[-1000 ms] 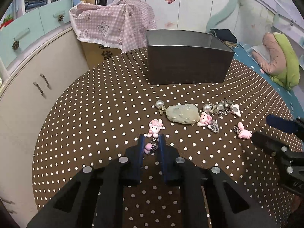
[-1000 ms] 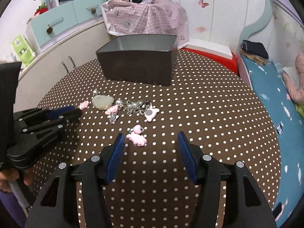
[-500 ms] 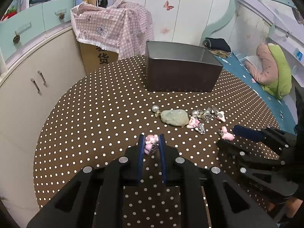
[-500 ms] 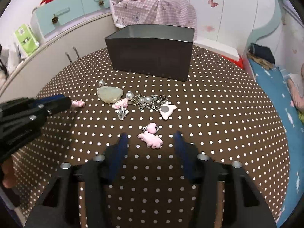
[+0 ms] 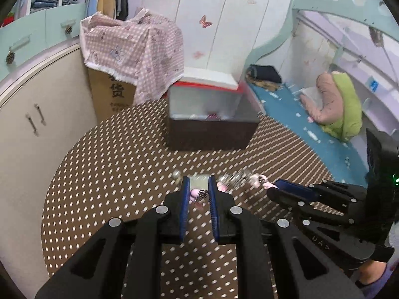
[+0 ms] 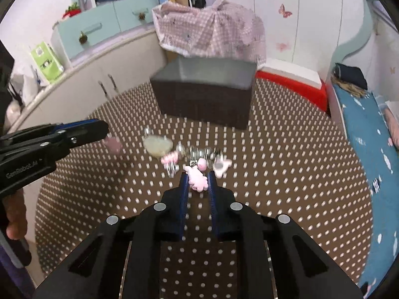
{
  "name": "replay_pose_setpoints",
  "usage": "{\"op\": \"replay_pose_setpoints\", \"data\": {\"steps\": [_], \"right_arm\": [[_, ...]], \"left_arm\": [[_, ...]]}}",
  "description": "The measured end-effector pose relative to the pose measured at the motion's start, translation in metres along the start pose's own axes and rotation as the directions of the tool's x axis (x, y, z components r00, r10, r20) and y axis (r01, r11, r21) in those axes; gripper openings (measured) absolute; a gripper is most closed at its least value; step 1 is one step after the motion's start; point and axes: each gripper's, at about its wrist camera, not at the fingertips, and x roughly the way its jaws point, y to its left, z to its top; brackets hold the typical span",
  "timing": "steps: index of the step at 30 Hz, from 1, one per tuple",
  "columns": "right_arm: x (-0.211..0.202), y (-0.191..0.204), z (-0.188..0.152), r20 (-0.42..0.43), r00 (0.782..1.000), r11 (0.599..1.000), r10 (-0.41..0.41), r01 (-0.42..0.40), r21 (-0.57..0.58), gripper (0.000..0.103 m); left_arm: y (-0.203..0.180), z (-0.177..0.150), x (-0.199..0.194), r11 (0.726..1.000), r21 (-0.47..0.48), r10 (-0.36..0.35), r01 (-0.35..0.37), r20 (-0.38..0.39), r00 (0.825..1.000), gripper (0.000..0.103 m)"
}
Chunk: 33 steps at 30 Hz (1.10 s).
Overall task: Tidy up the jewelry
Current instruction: 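Grasp a pink charm with the left tool while the right tool grasps another pink charm, then carry both pink charms into the tin box and open both tools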
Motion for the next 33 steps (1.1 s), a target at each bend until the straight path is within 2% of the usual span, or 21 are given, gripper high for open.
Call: {"op": "replay_pose_setpoints", "data": {"steps": [4, 9, 13, 17, 24, 33], "right_arm": [[-0.016, -0.002, 0.024, 0.058, 0.998, 1.0, 0.002, -0.001, -0.008, 0.016], [-0.028, -0.008, 0.058, 0.113, 0.994, 1.0, 0.009, -0.008, -0.01, 0.016], [-0.02, -0.015, 0.09, 0.127, 0.992, 1.0, 0.025, -0.026, 0.003, 0.016], [-0.006, -0.023, 0.113, 0.121, 0.992, 0.999, 0.038, -0.04, 0.017, 0.016], [0.035, -0.029, 0.129, 0.055, 0.998, 0.999, 0.044, -0.045, 0.018, 0.016], [0.07, -0.032, 0.122, -0.013, 0.999, 0.999, 0.049, -0.049, 0.023, 0.016]], "left_arm": [[-0.003, 0.026, -0.007, 0.999, 0.002, -0.051, 0.051, 0.03, 0.998, 0.014], [-0.005, 0.067, -0.008, 0.997, 0.009, -0.076, 0.075, 0.063, 0.995, 0.014], [-0.003, 0.095, 0.004, 0.995, -0.003, -0.096, 0.097, 0.051, 0.994, 0.014], [0.004, 0.112, 0.03, 0.995, -0.032, -0.097, 0.097, 0.003, 0.995, 0.014], [0.013, 0.115, 0.078, 0.992, -0.068, -0.11, 0.105, -0.088, 0.99, 0.014], [0.018, 0.106, 0.116, 0.993, -0.075, -0.1, 0.089, -0.165, 0.981, 0.014]]}}
